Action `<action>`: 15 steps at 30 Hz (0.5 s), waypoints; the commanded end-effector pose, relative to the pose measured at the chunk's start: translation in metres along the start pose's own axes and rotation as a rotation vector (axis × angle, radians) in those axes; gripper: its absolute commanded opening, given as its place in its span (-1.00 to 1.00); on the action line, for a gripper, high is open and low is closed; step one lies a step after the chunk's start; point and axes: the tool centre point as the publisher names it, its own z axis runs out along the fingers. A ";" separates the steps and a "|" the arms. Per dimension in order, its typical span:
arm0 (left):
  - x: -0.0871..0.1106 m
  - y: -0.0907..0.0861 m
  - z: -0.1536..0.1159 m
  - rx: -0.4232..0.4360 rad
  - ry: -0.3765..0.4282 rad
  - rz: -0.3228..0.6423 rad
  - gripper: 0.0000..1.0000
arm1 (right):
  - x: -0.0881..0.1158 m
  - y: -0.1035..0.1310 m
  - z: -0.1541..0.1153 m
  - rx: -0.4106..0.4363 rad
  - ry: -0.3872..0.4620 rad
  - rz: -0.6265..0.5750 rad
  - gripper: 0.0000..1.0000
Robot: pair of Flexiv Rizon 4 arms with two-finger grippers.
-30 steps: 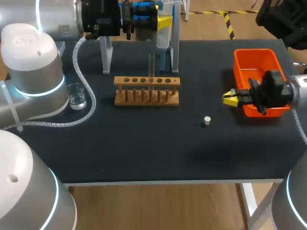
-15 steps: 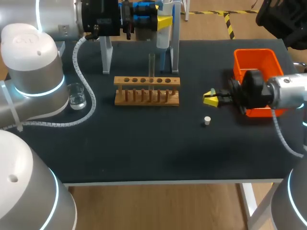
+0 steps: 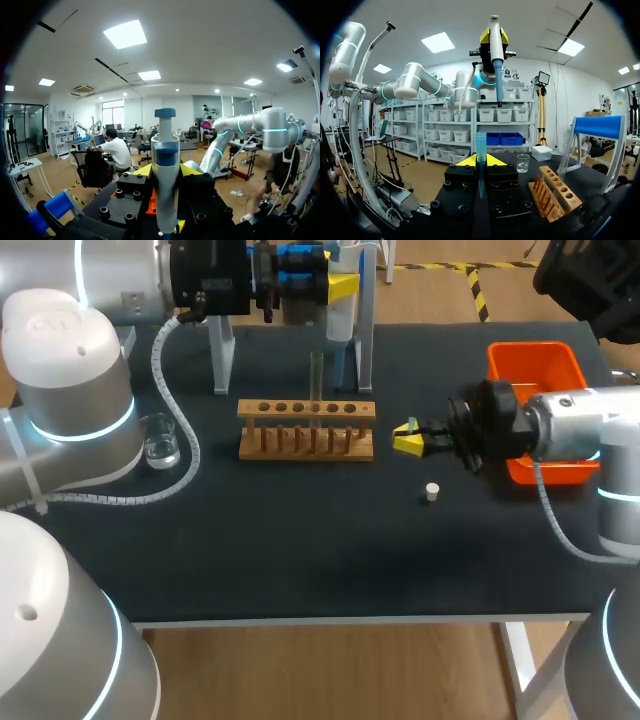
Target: Invert the test tube, pick up the pipette, mount the tip to pipette, aspirate from beaker and dispense into the tube, eject the tip, return the pipette, and cap with the stopper.
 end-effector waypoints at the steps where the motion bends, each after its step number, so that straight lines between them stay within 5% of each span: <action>1: 0.000 0.000 -0.001 0.003 0.000 0.001 -1.00 | -0.009 0.000 0.013 0.008 0.004 -0.001 -1.00; 15: 0.000 0.000 -0.001 0.003 0.000 0.001 -1.00 | -0.019 0.003 0.040 0.029 0.005 -0.014 -1.00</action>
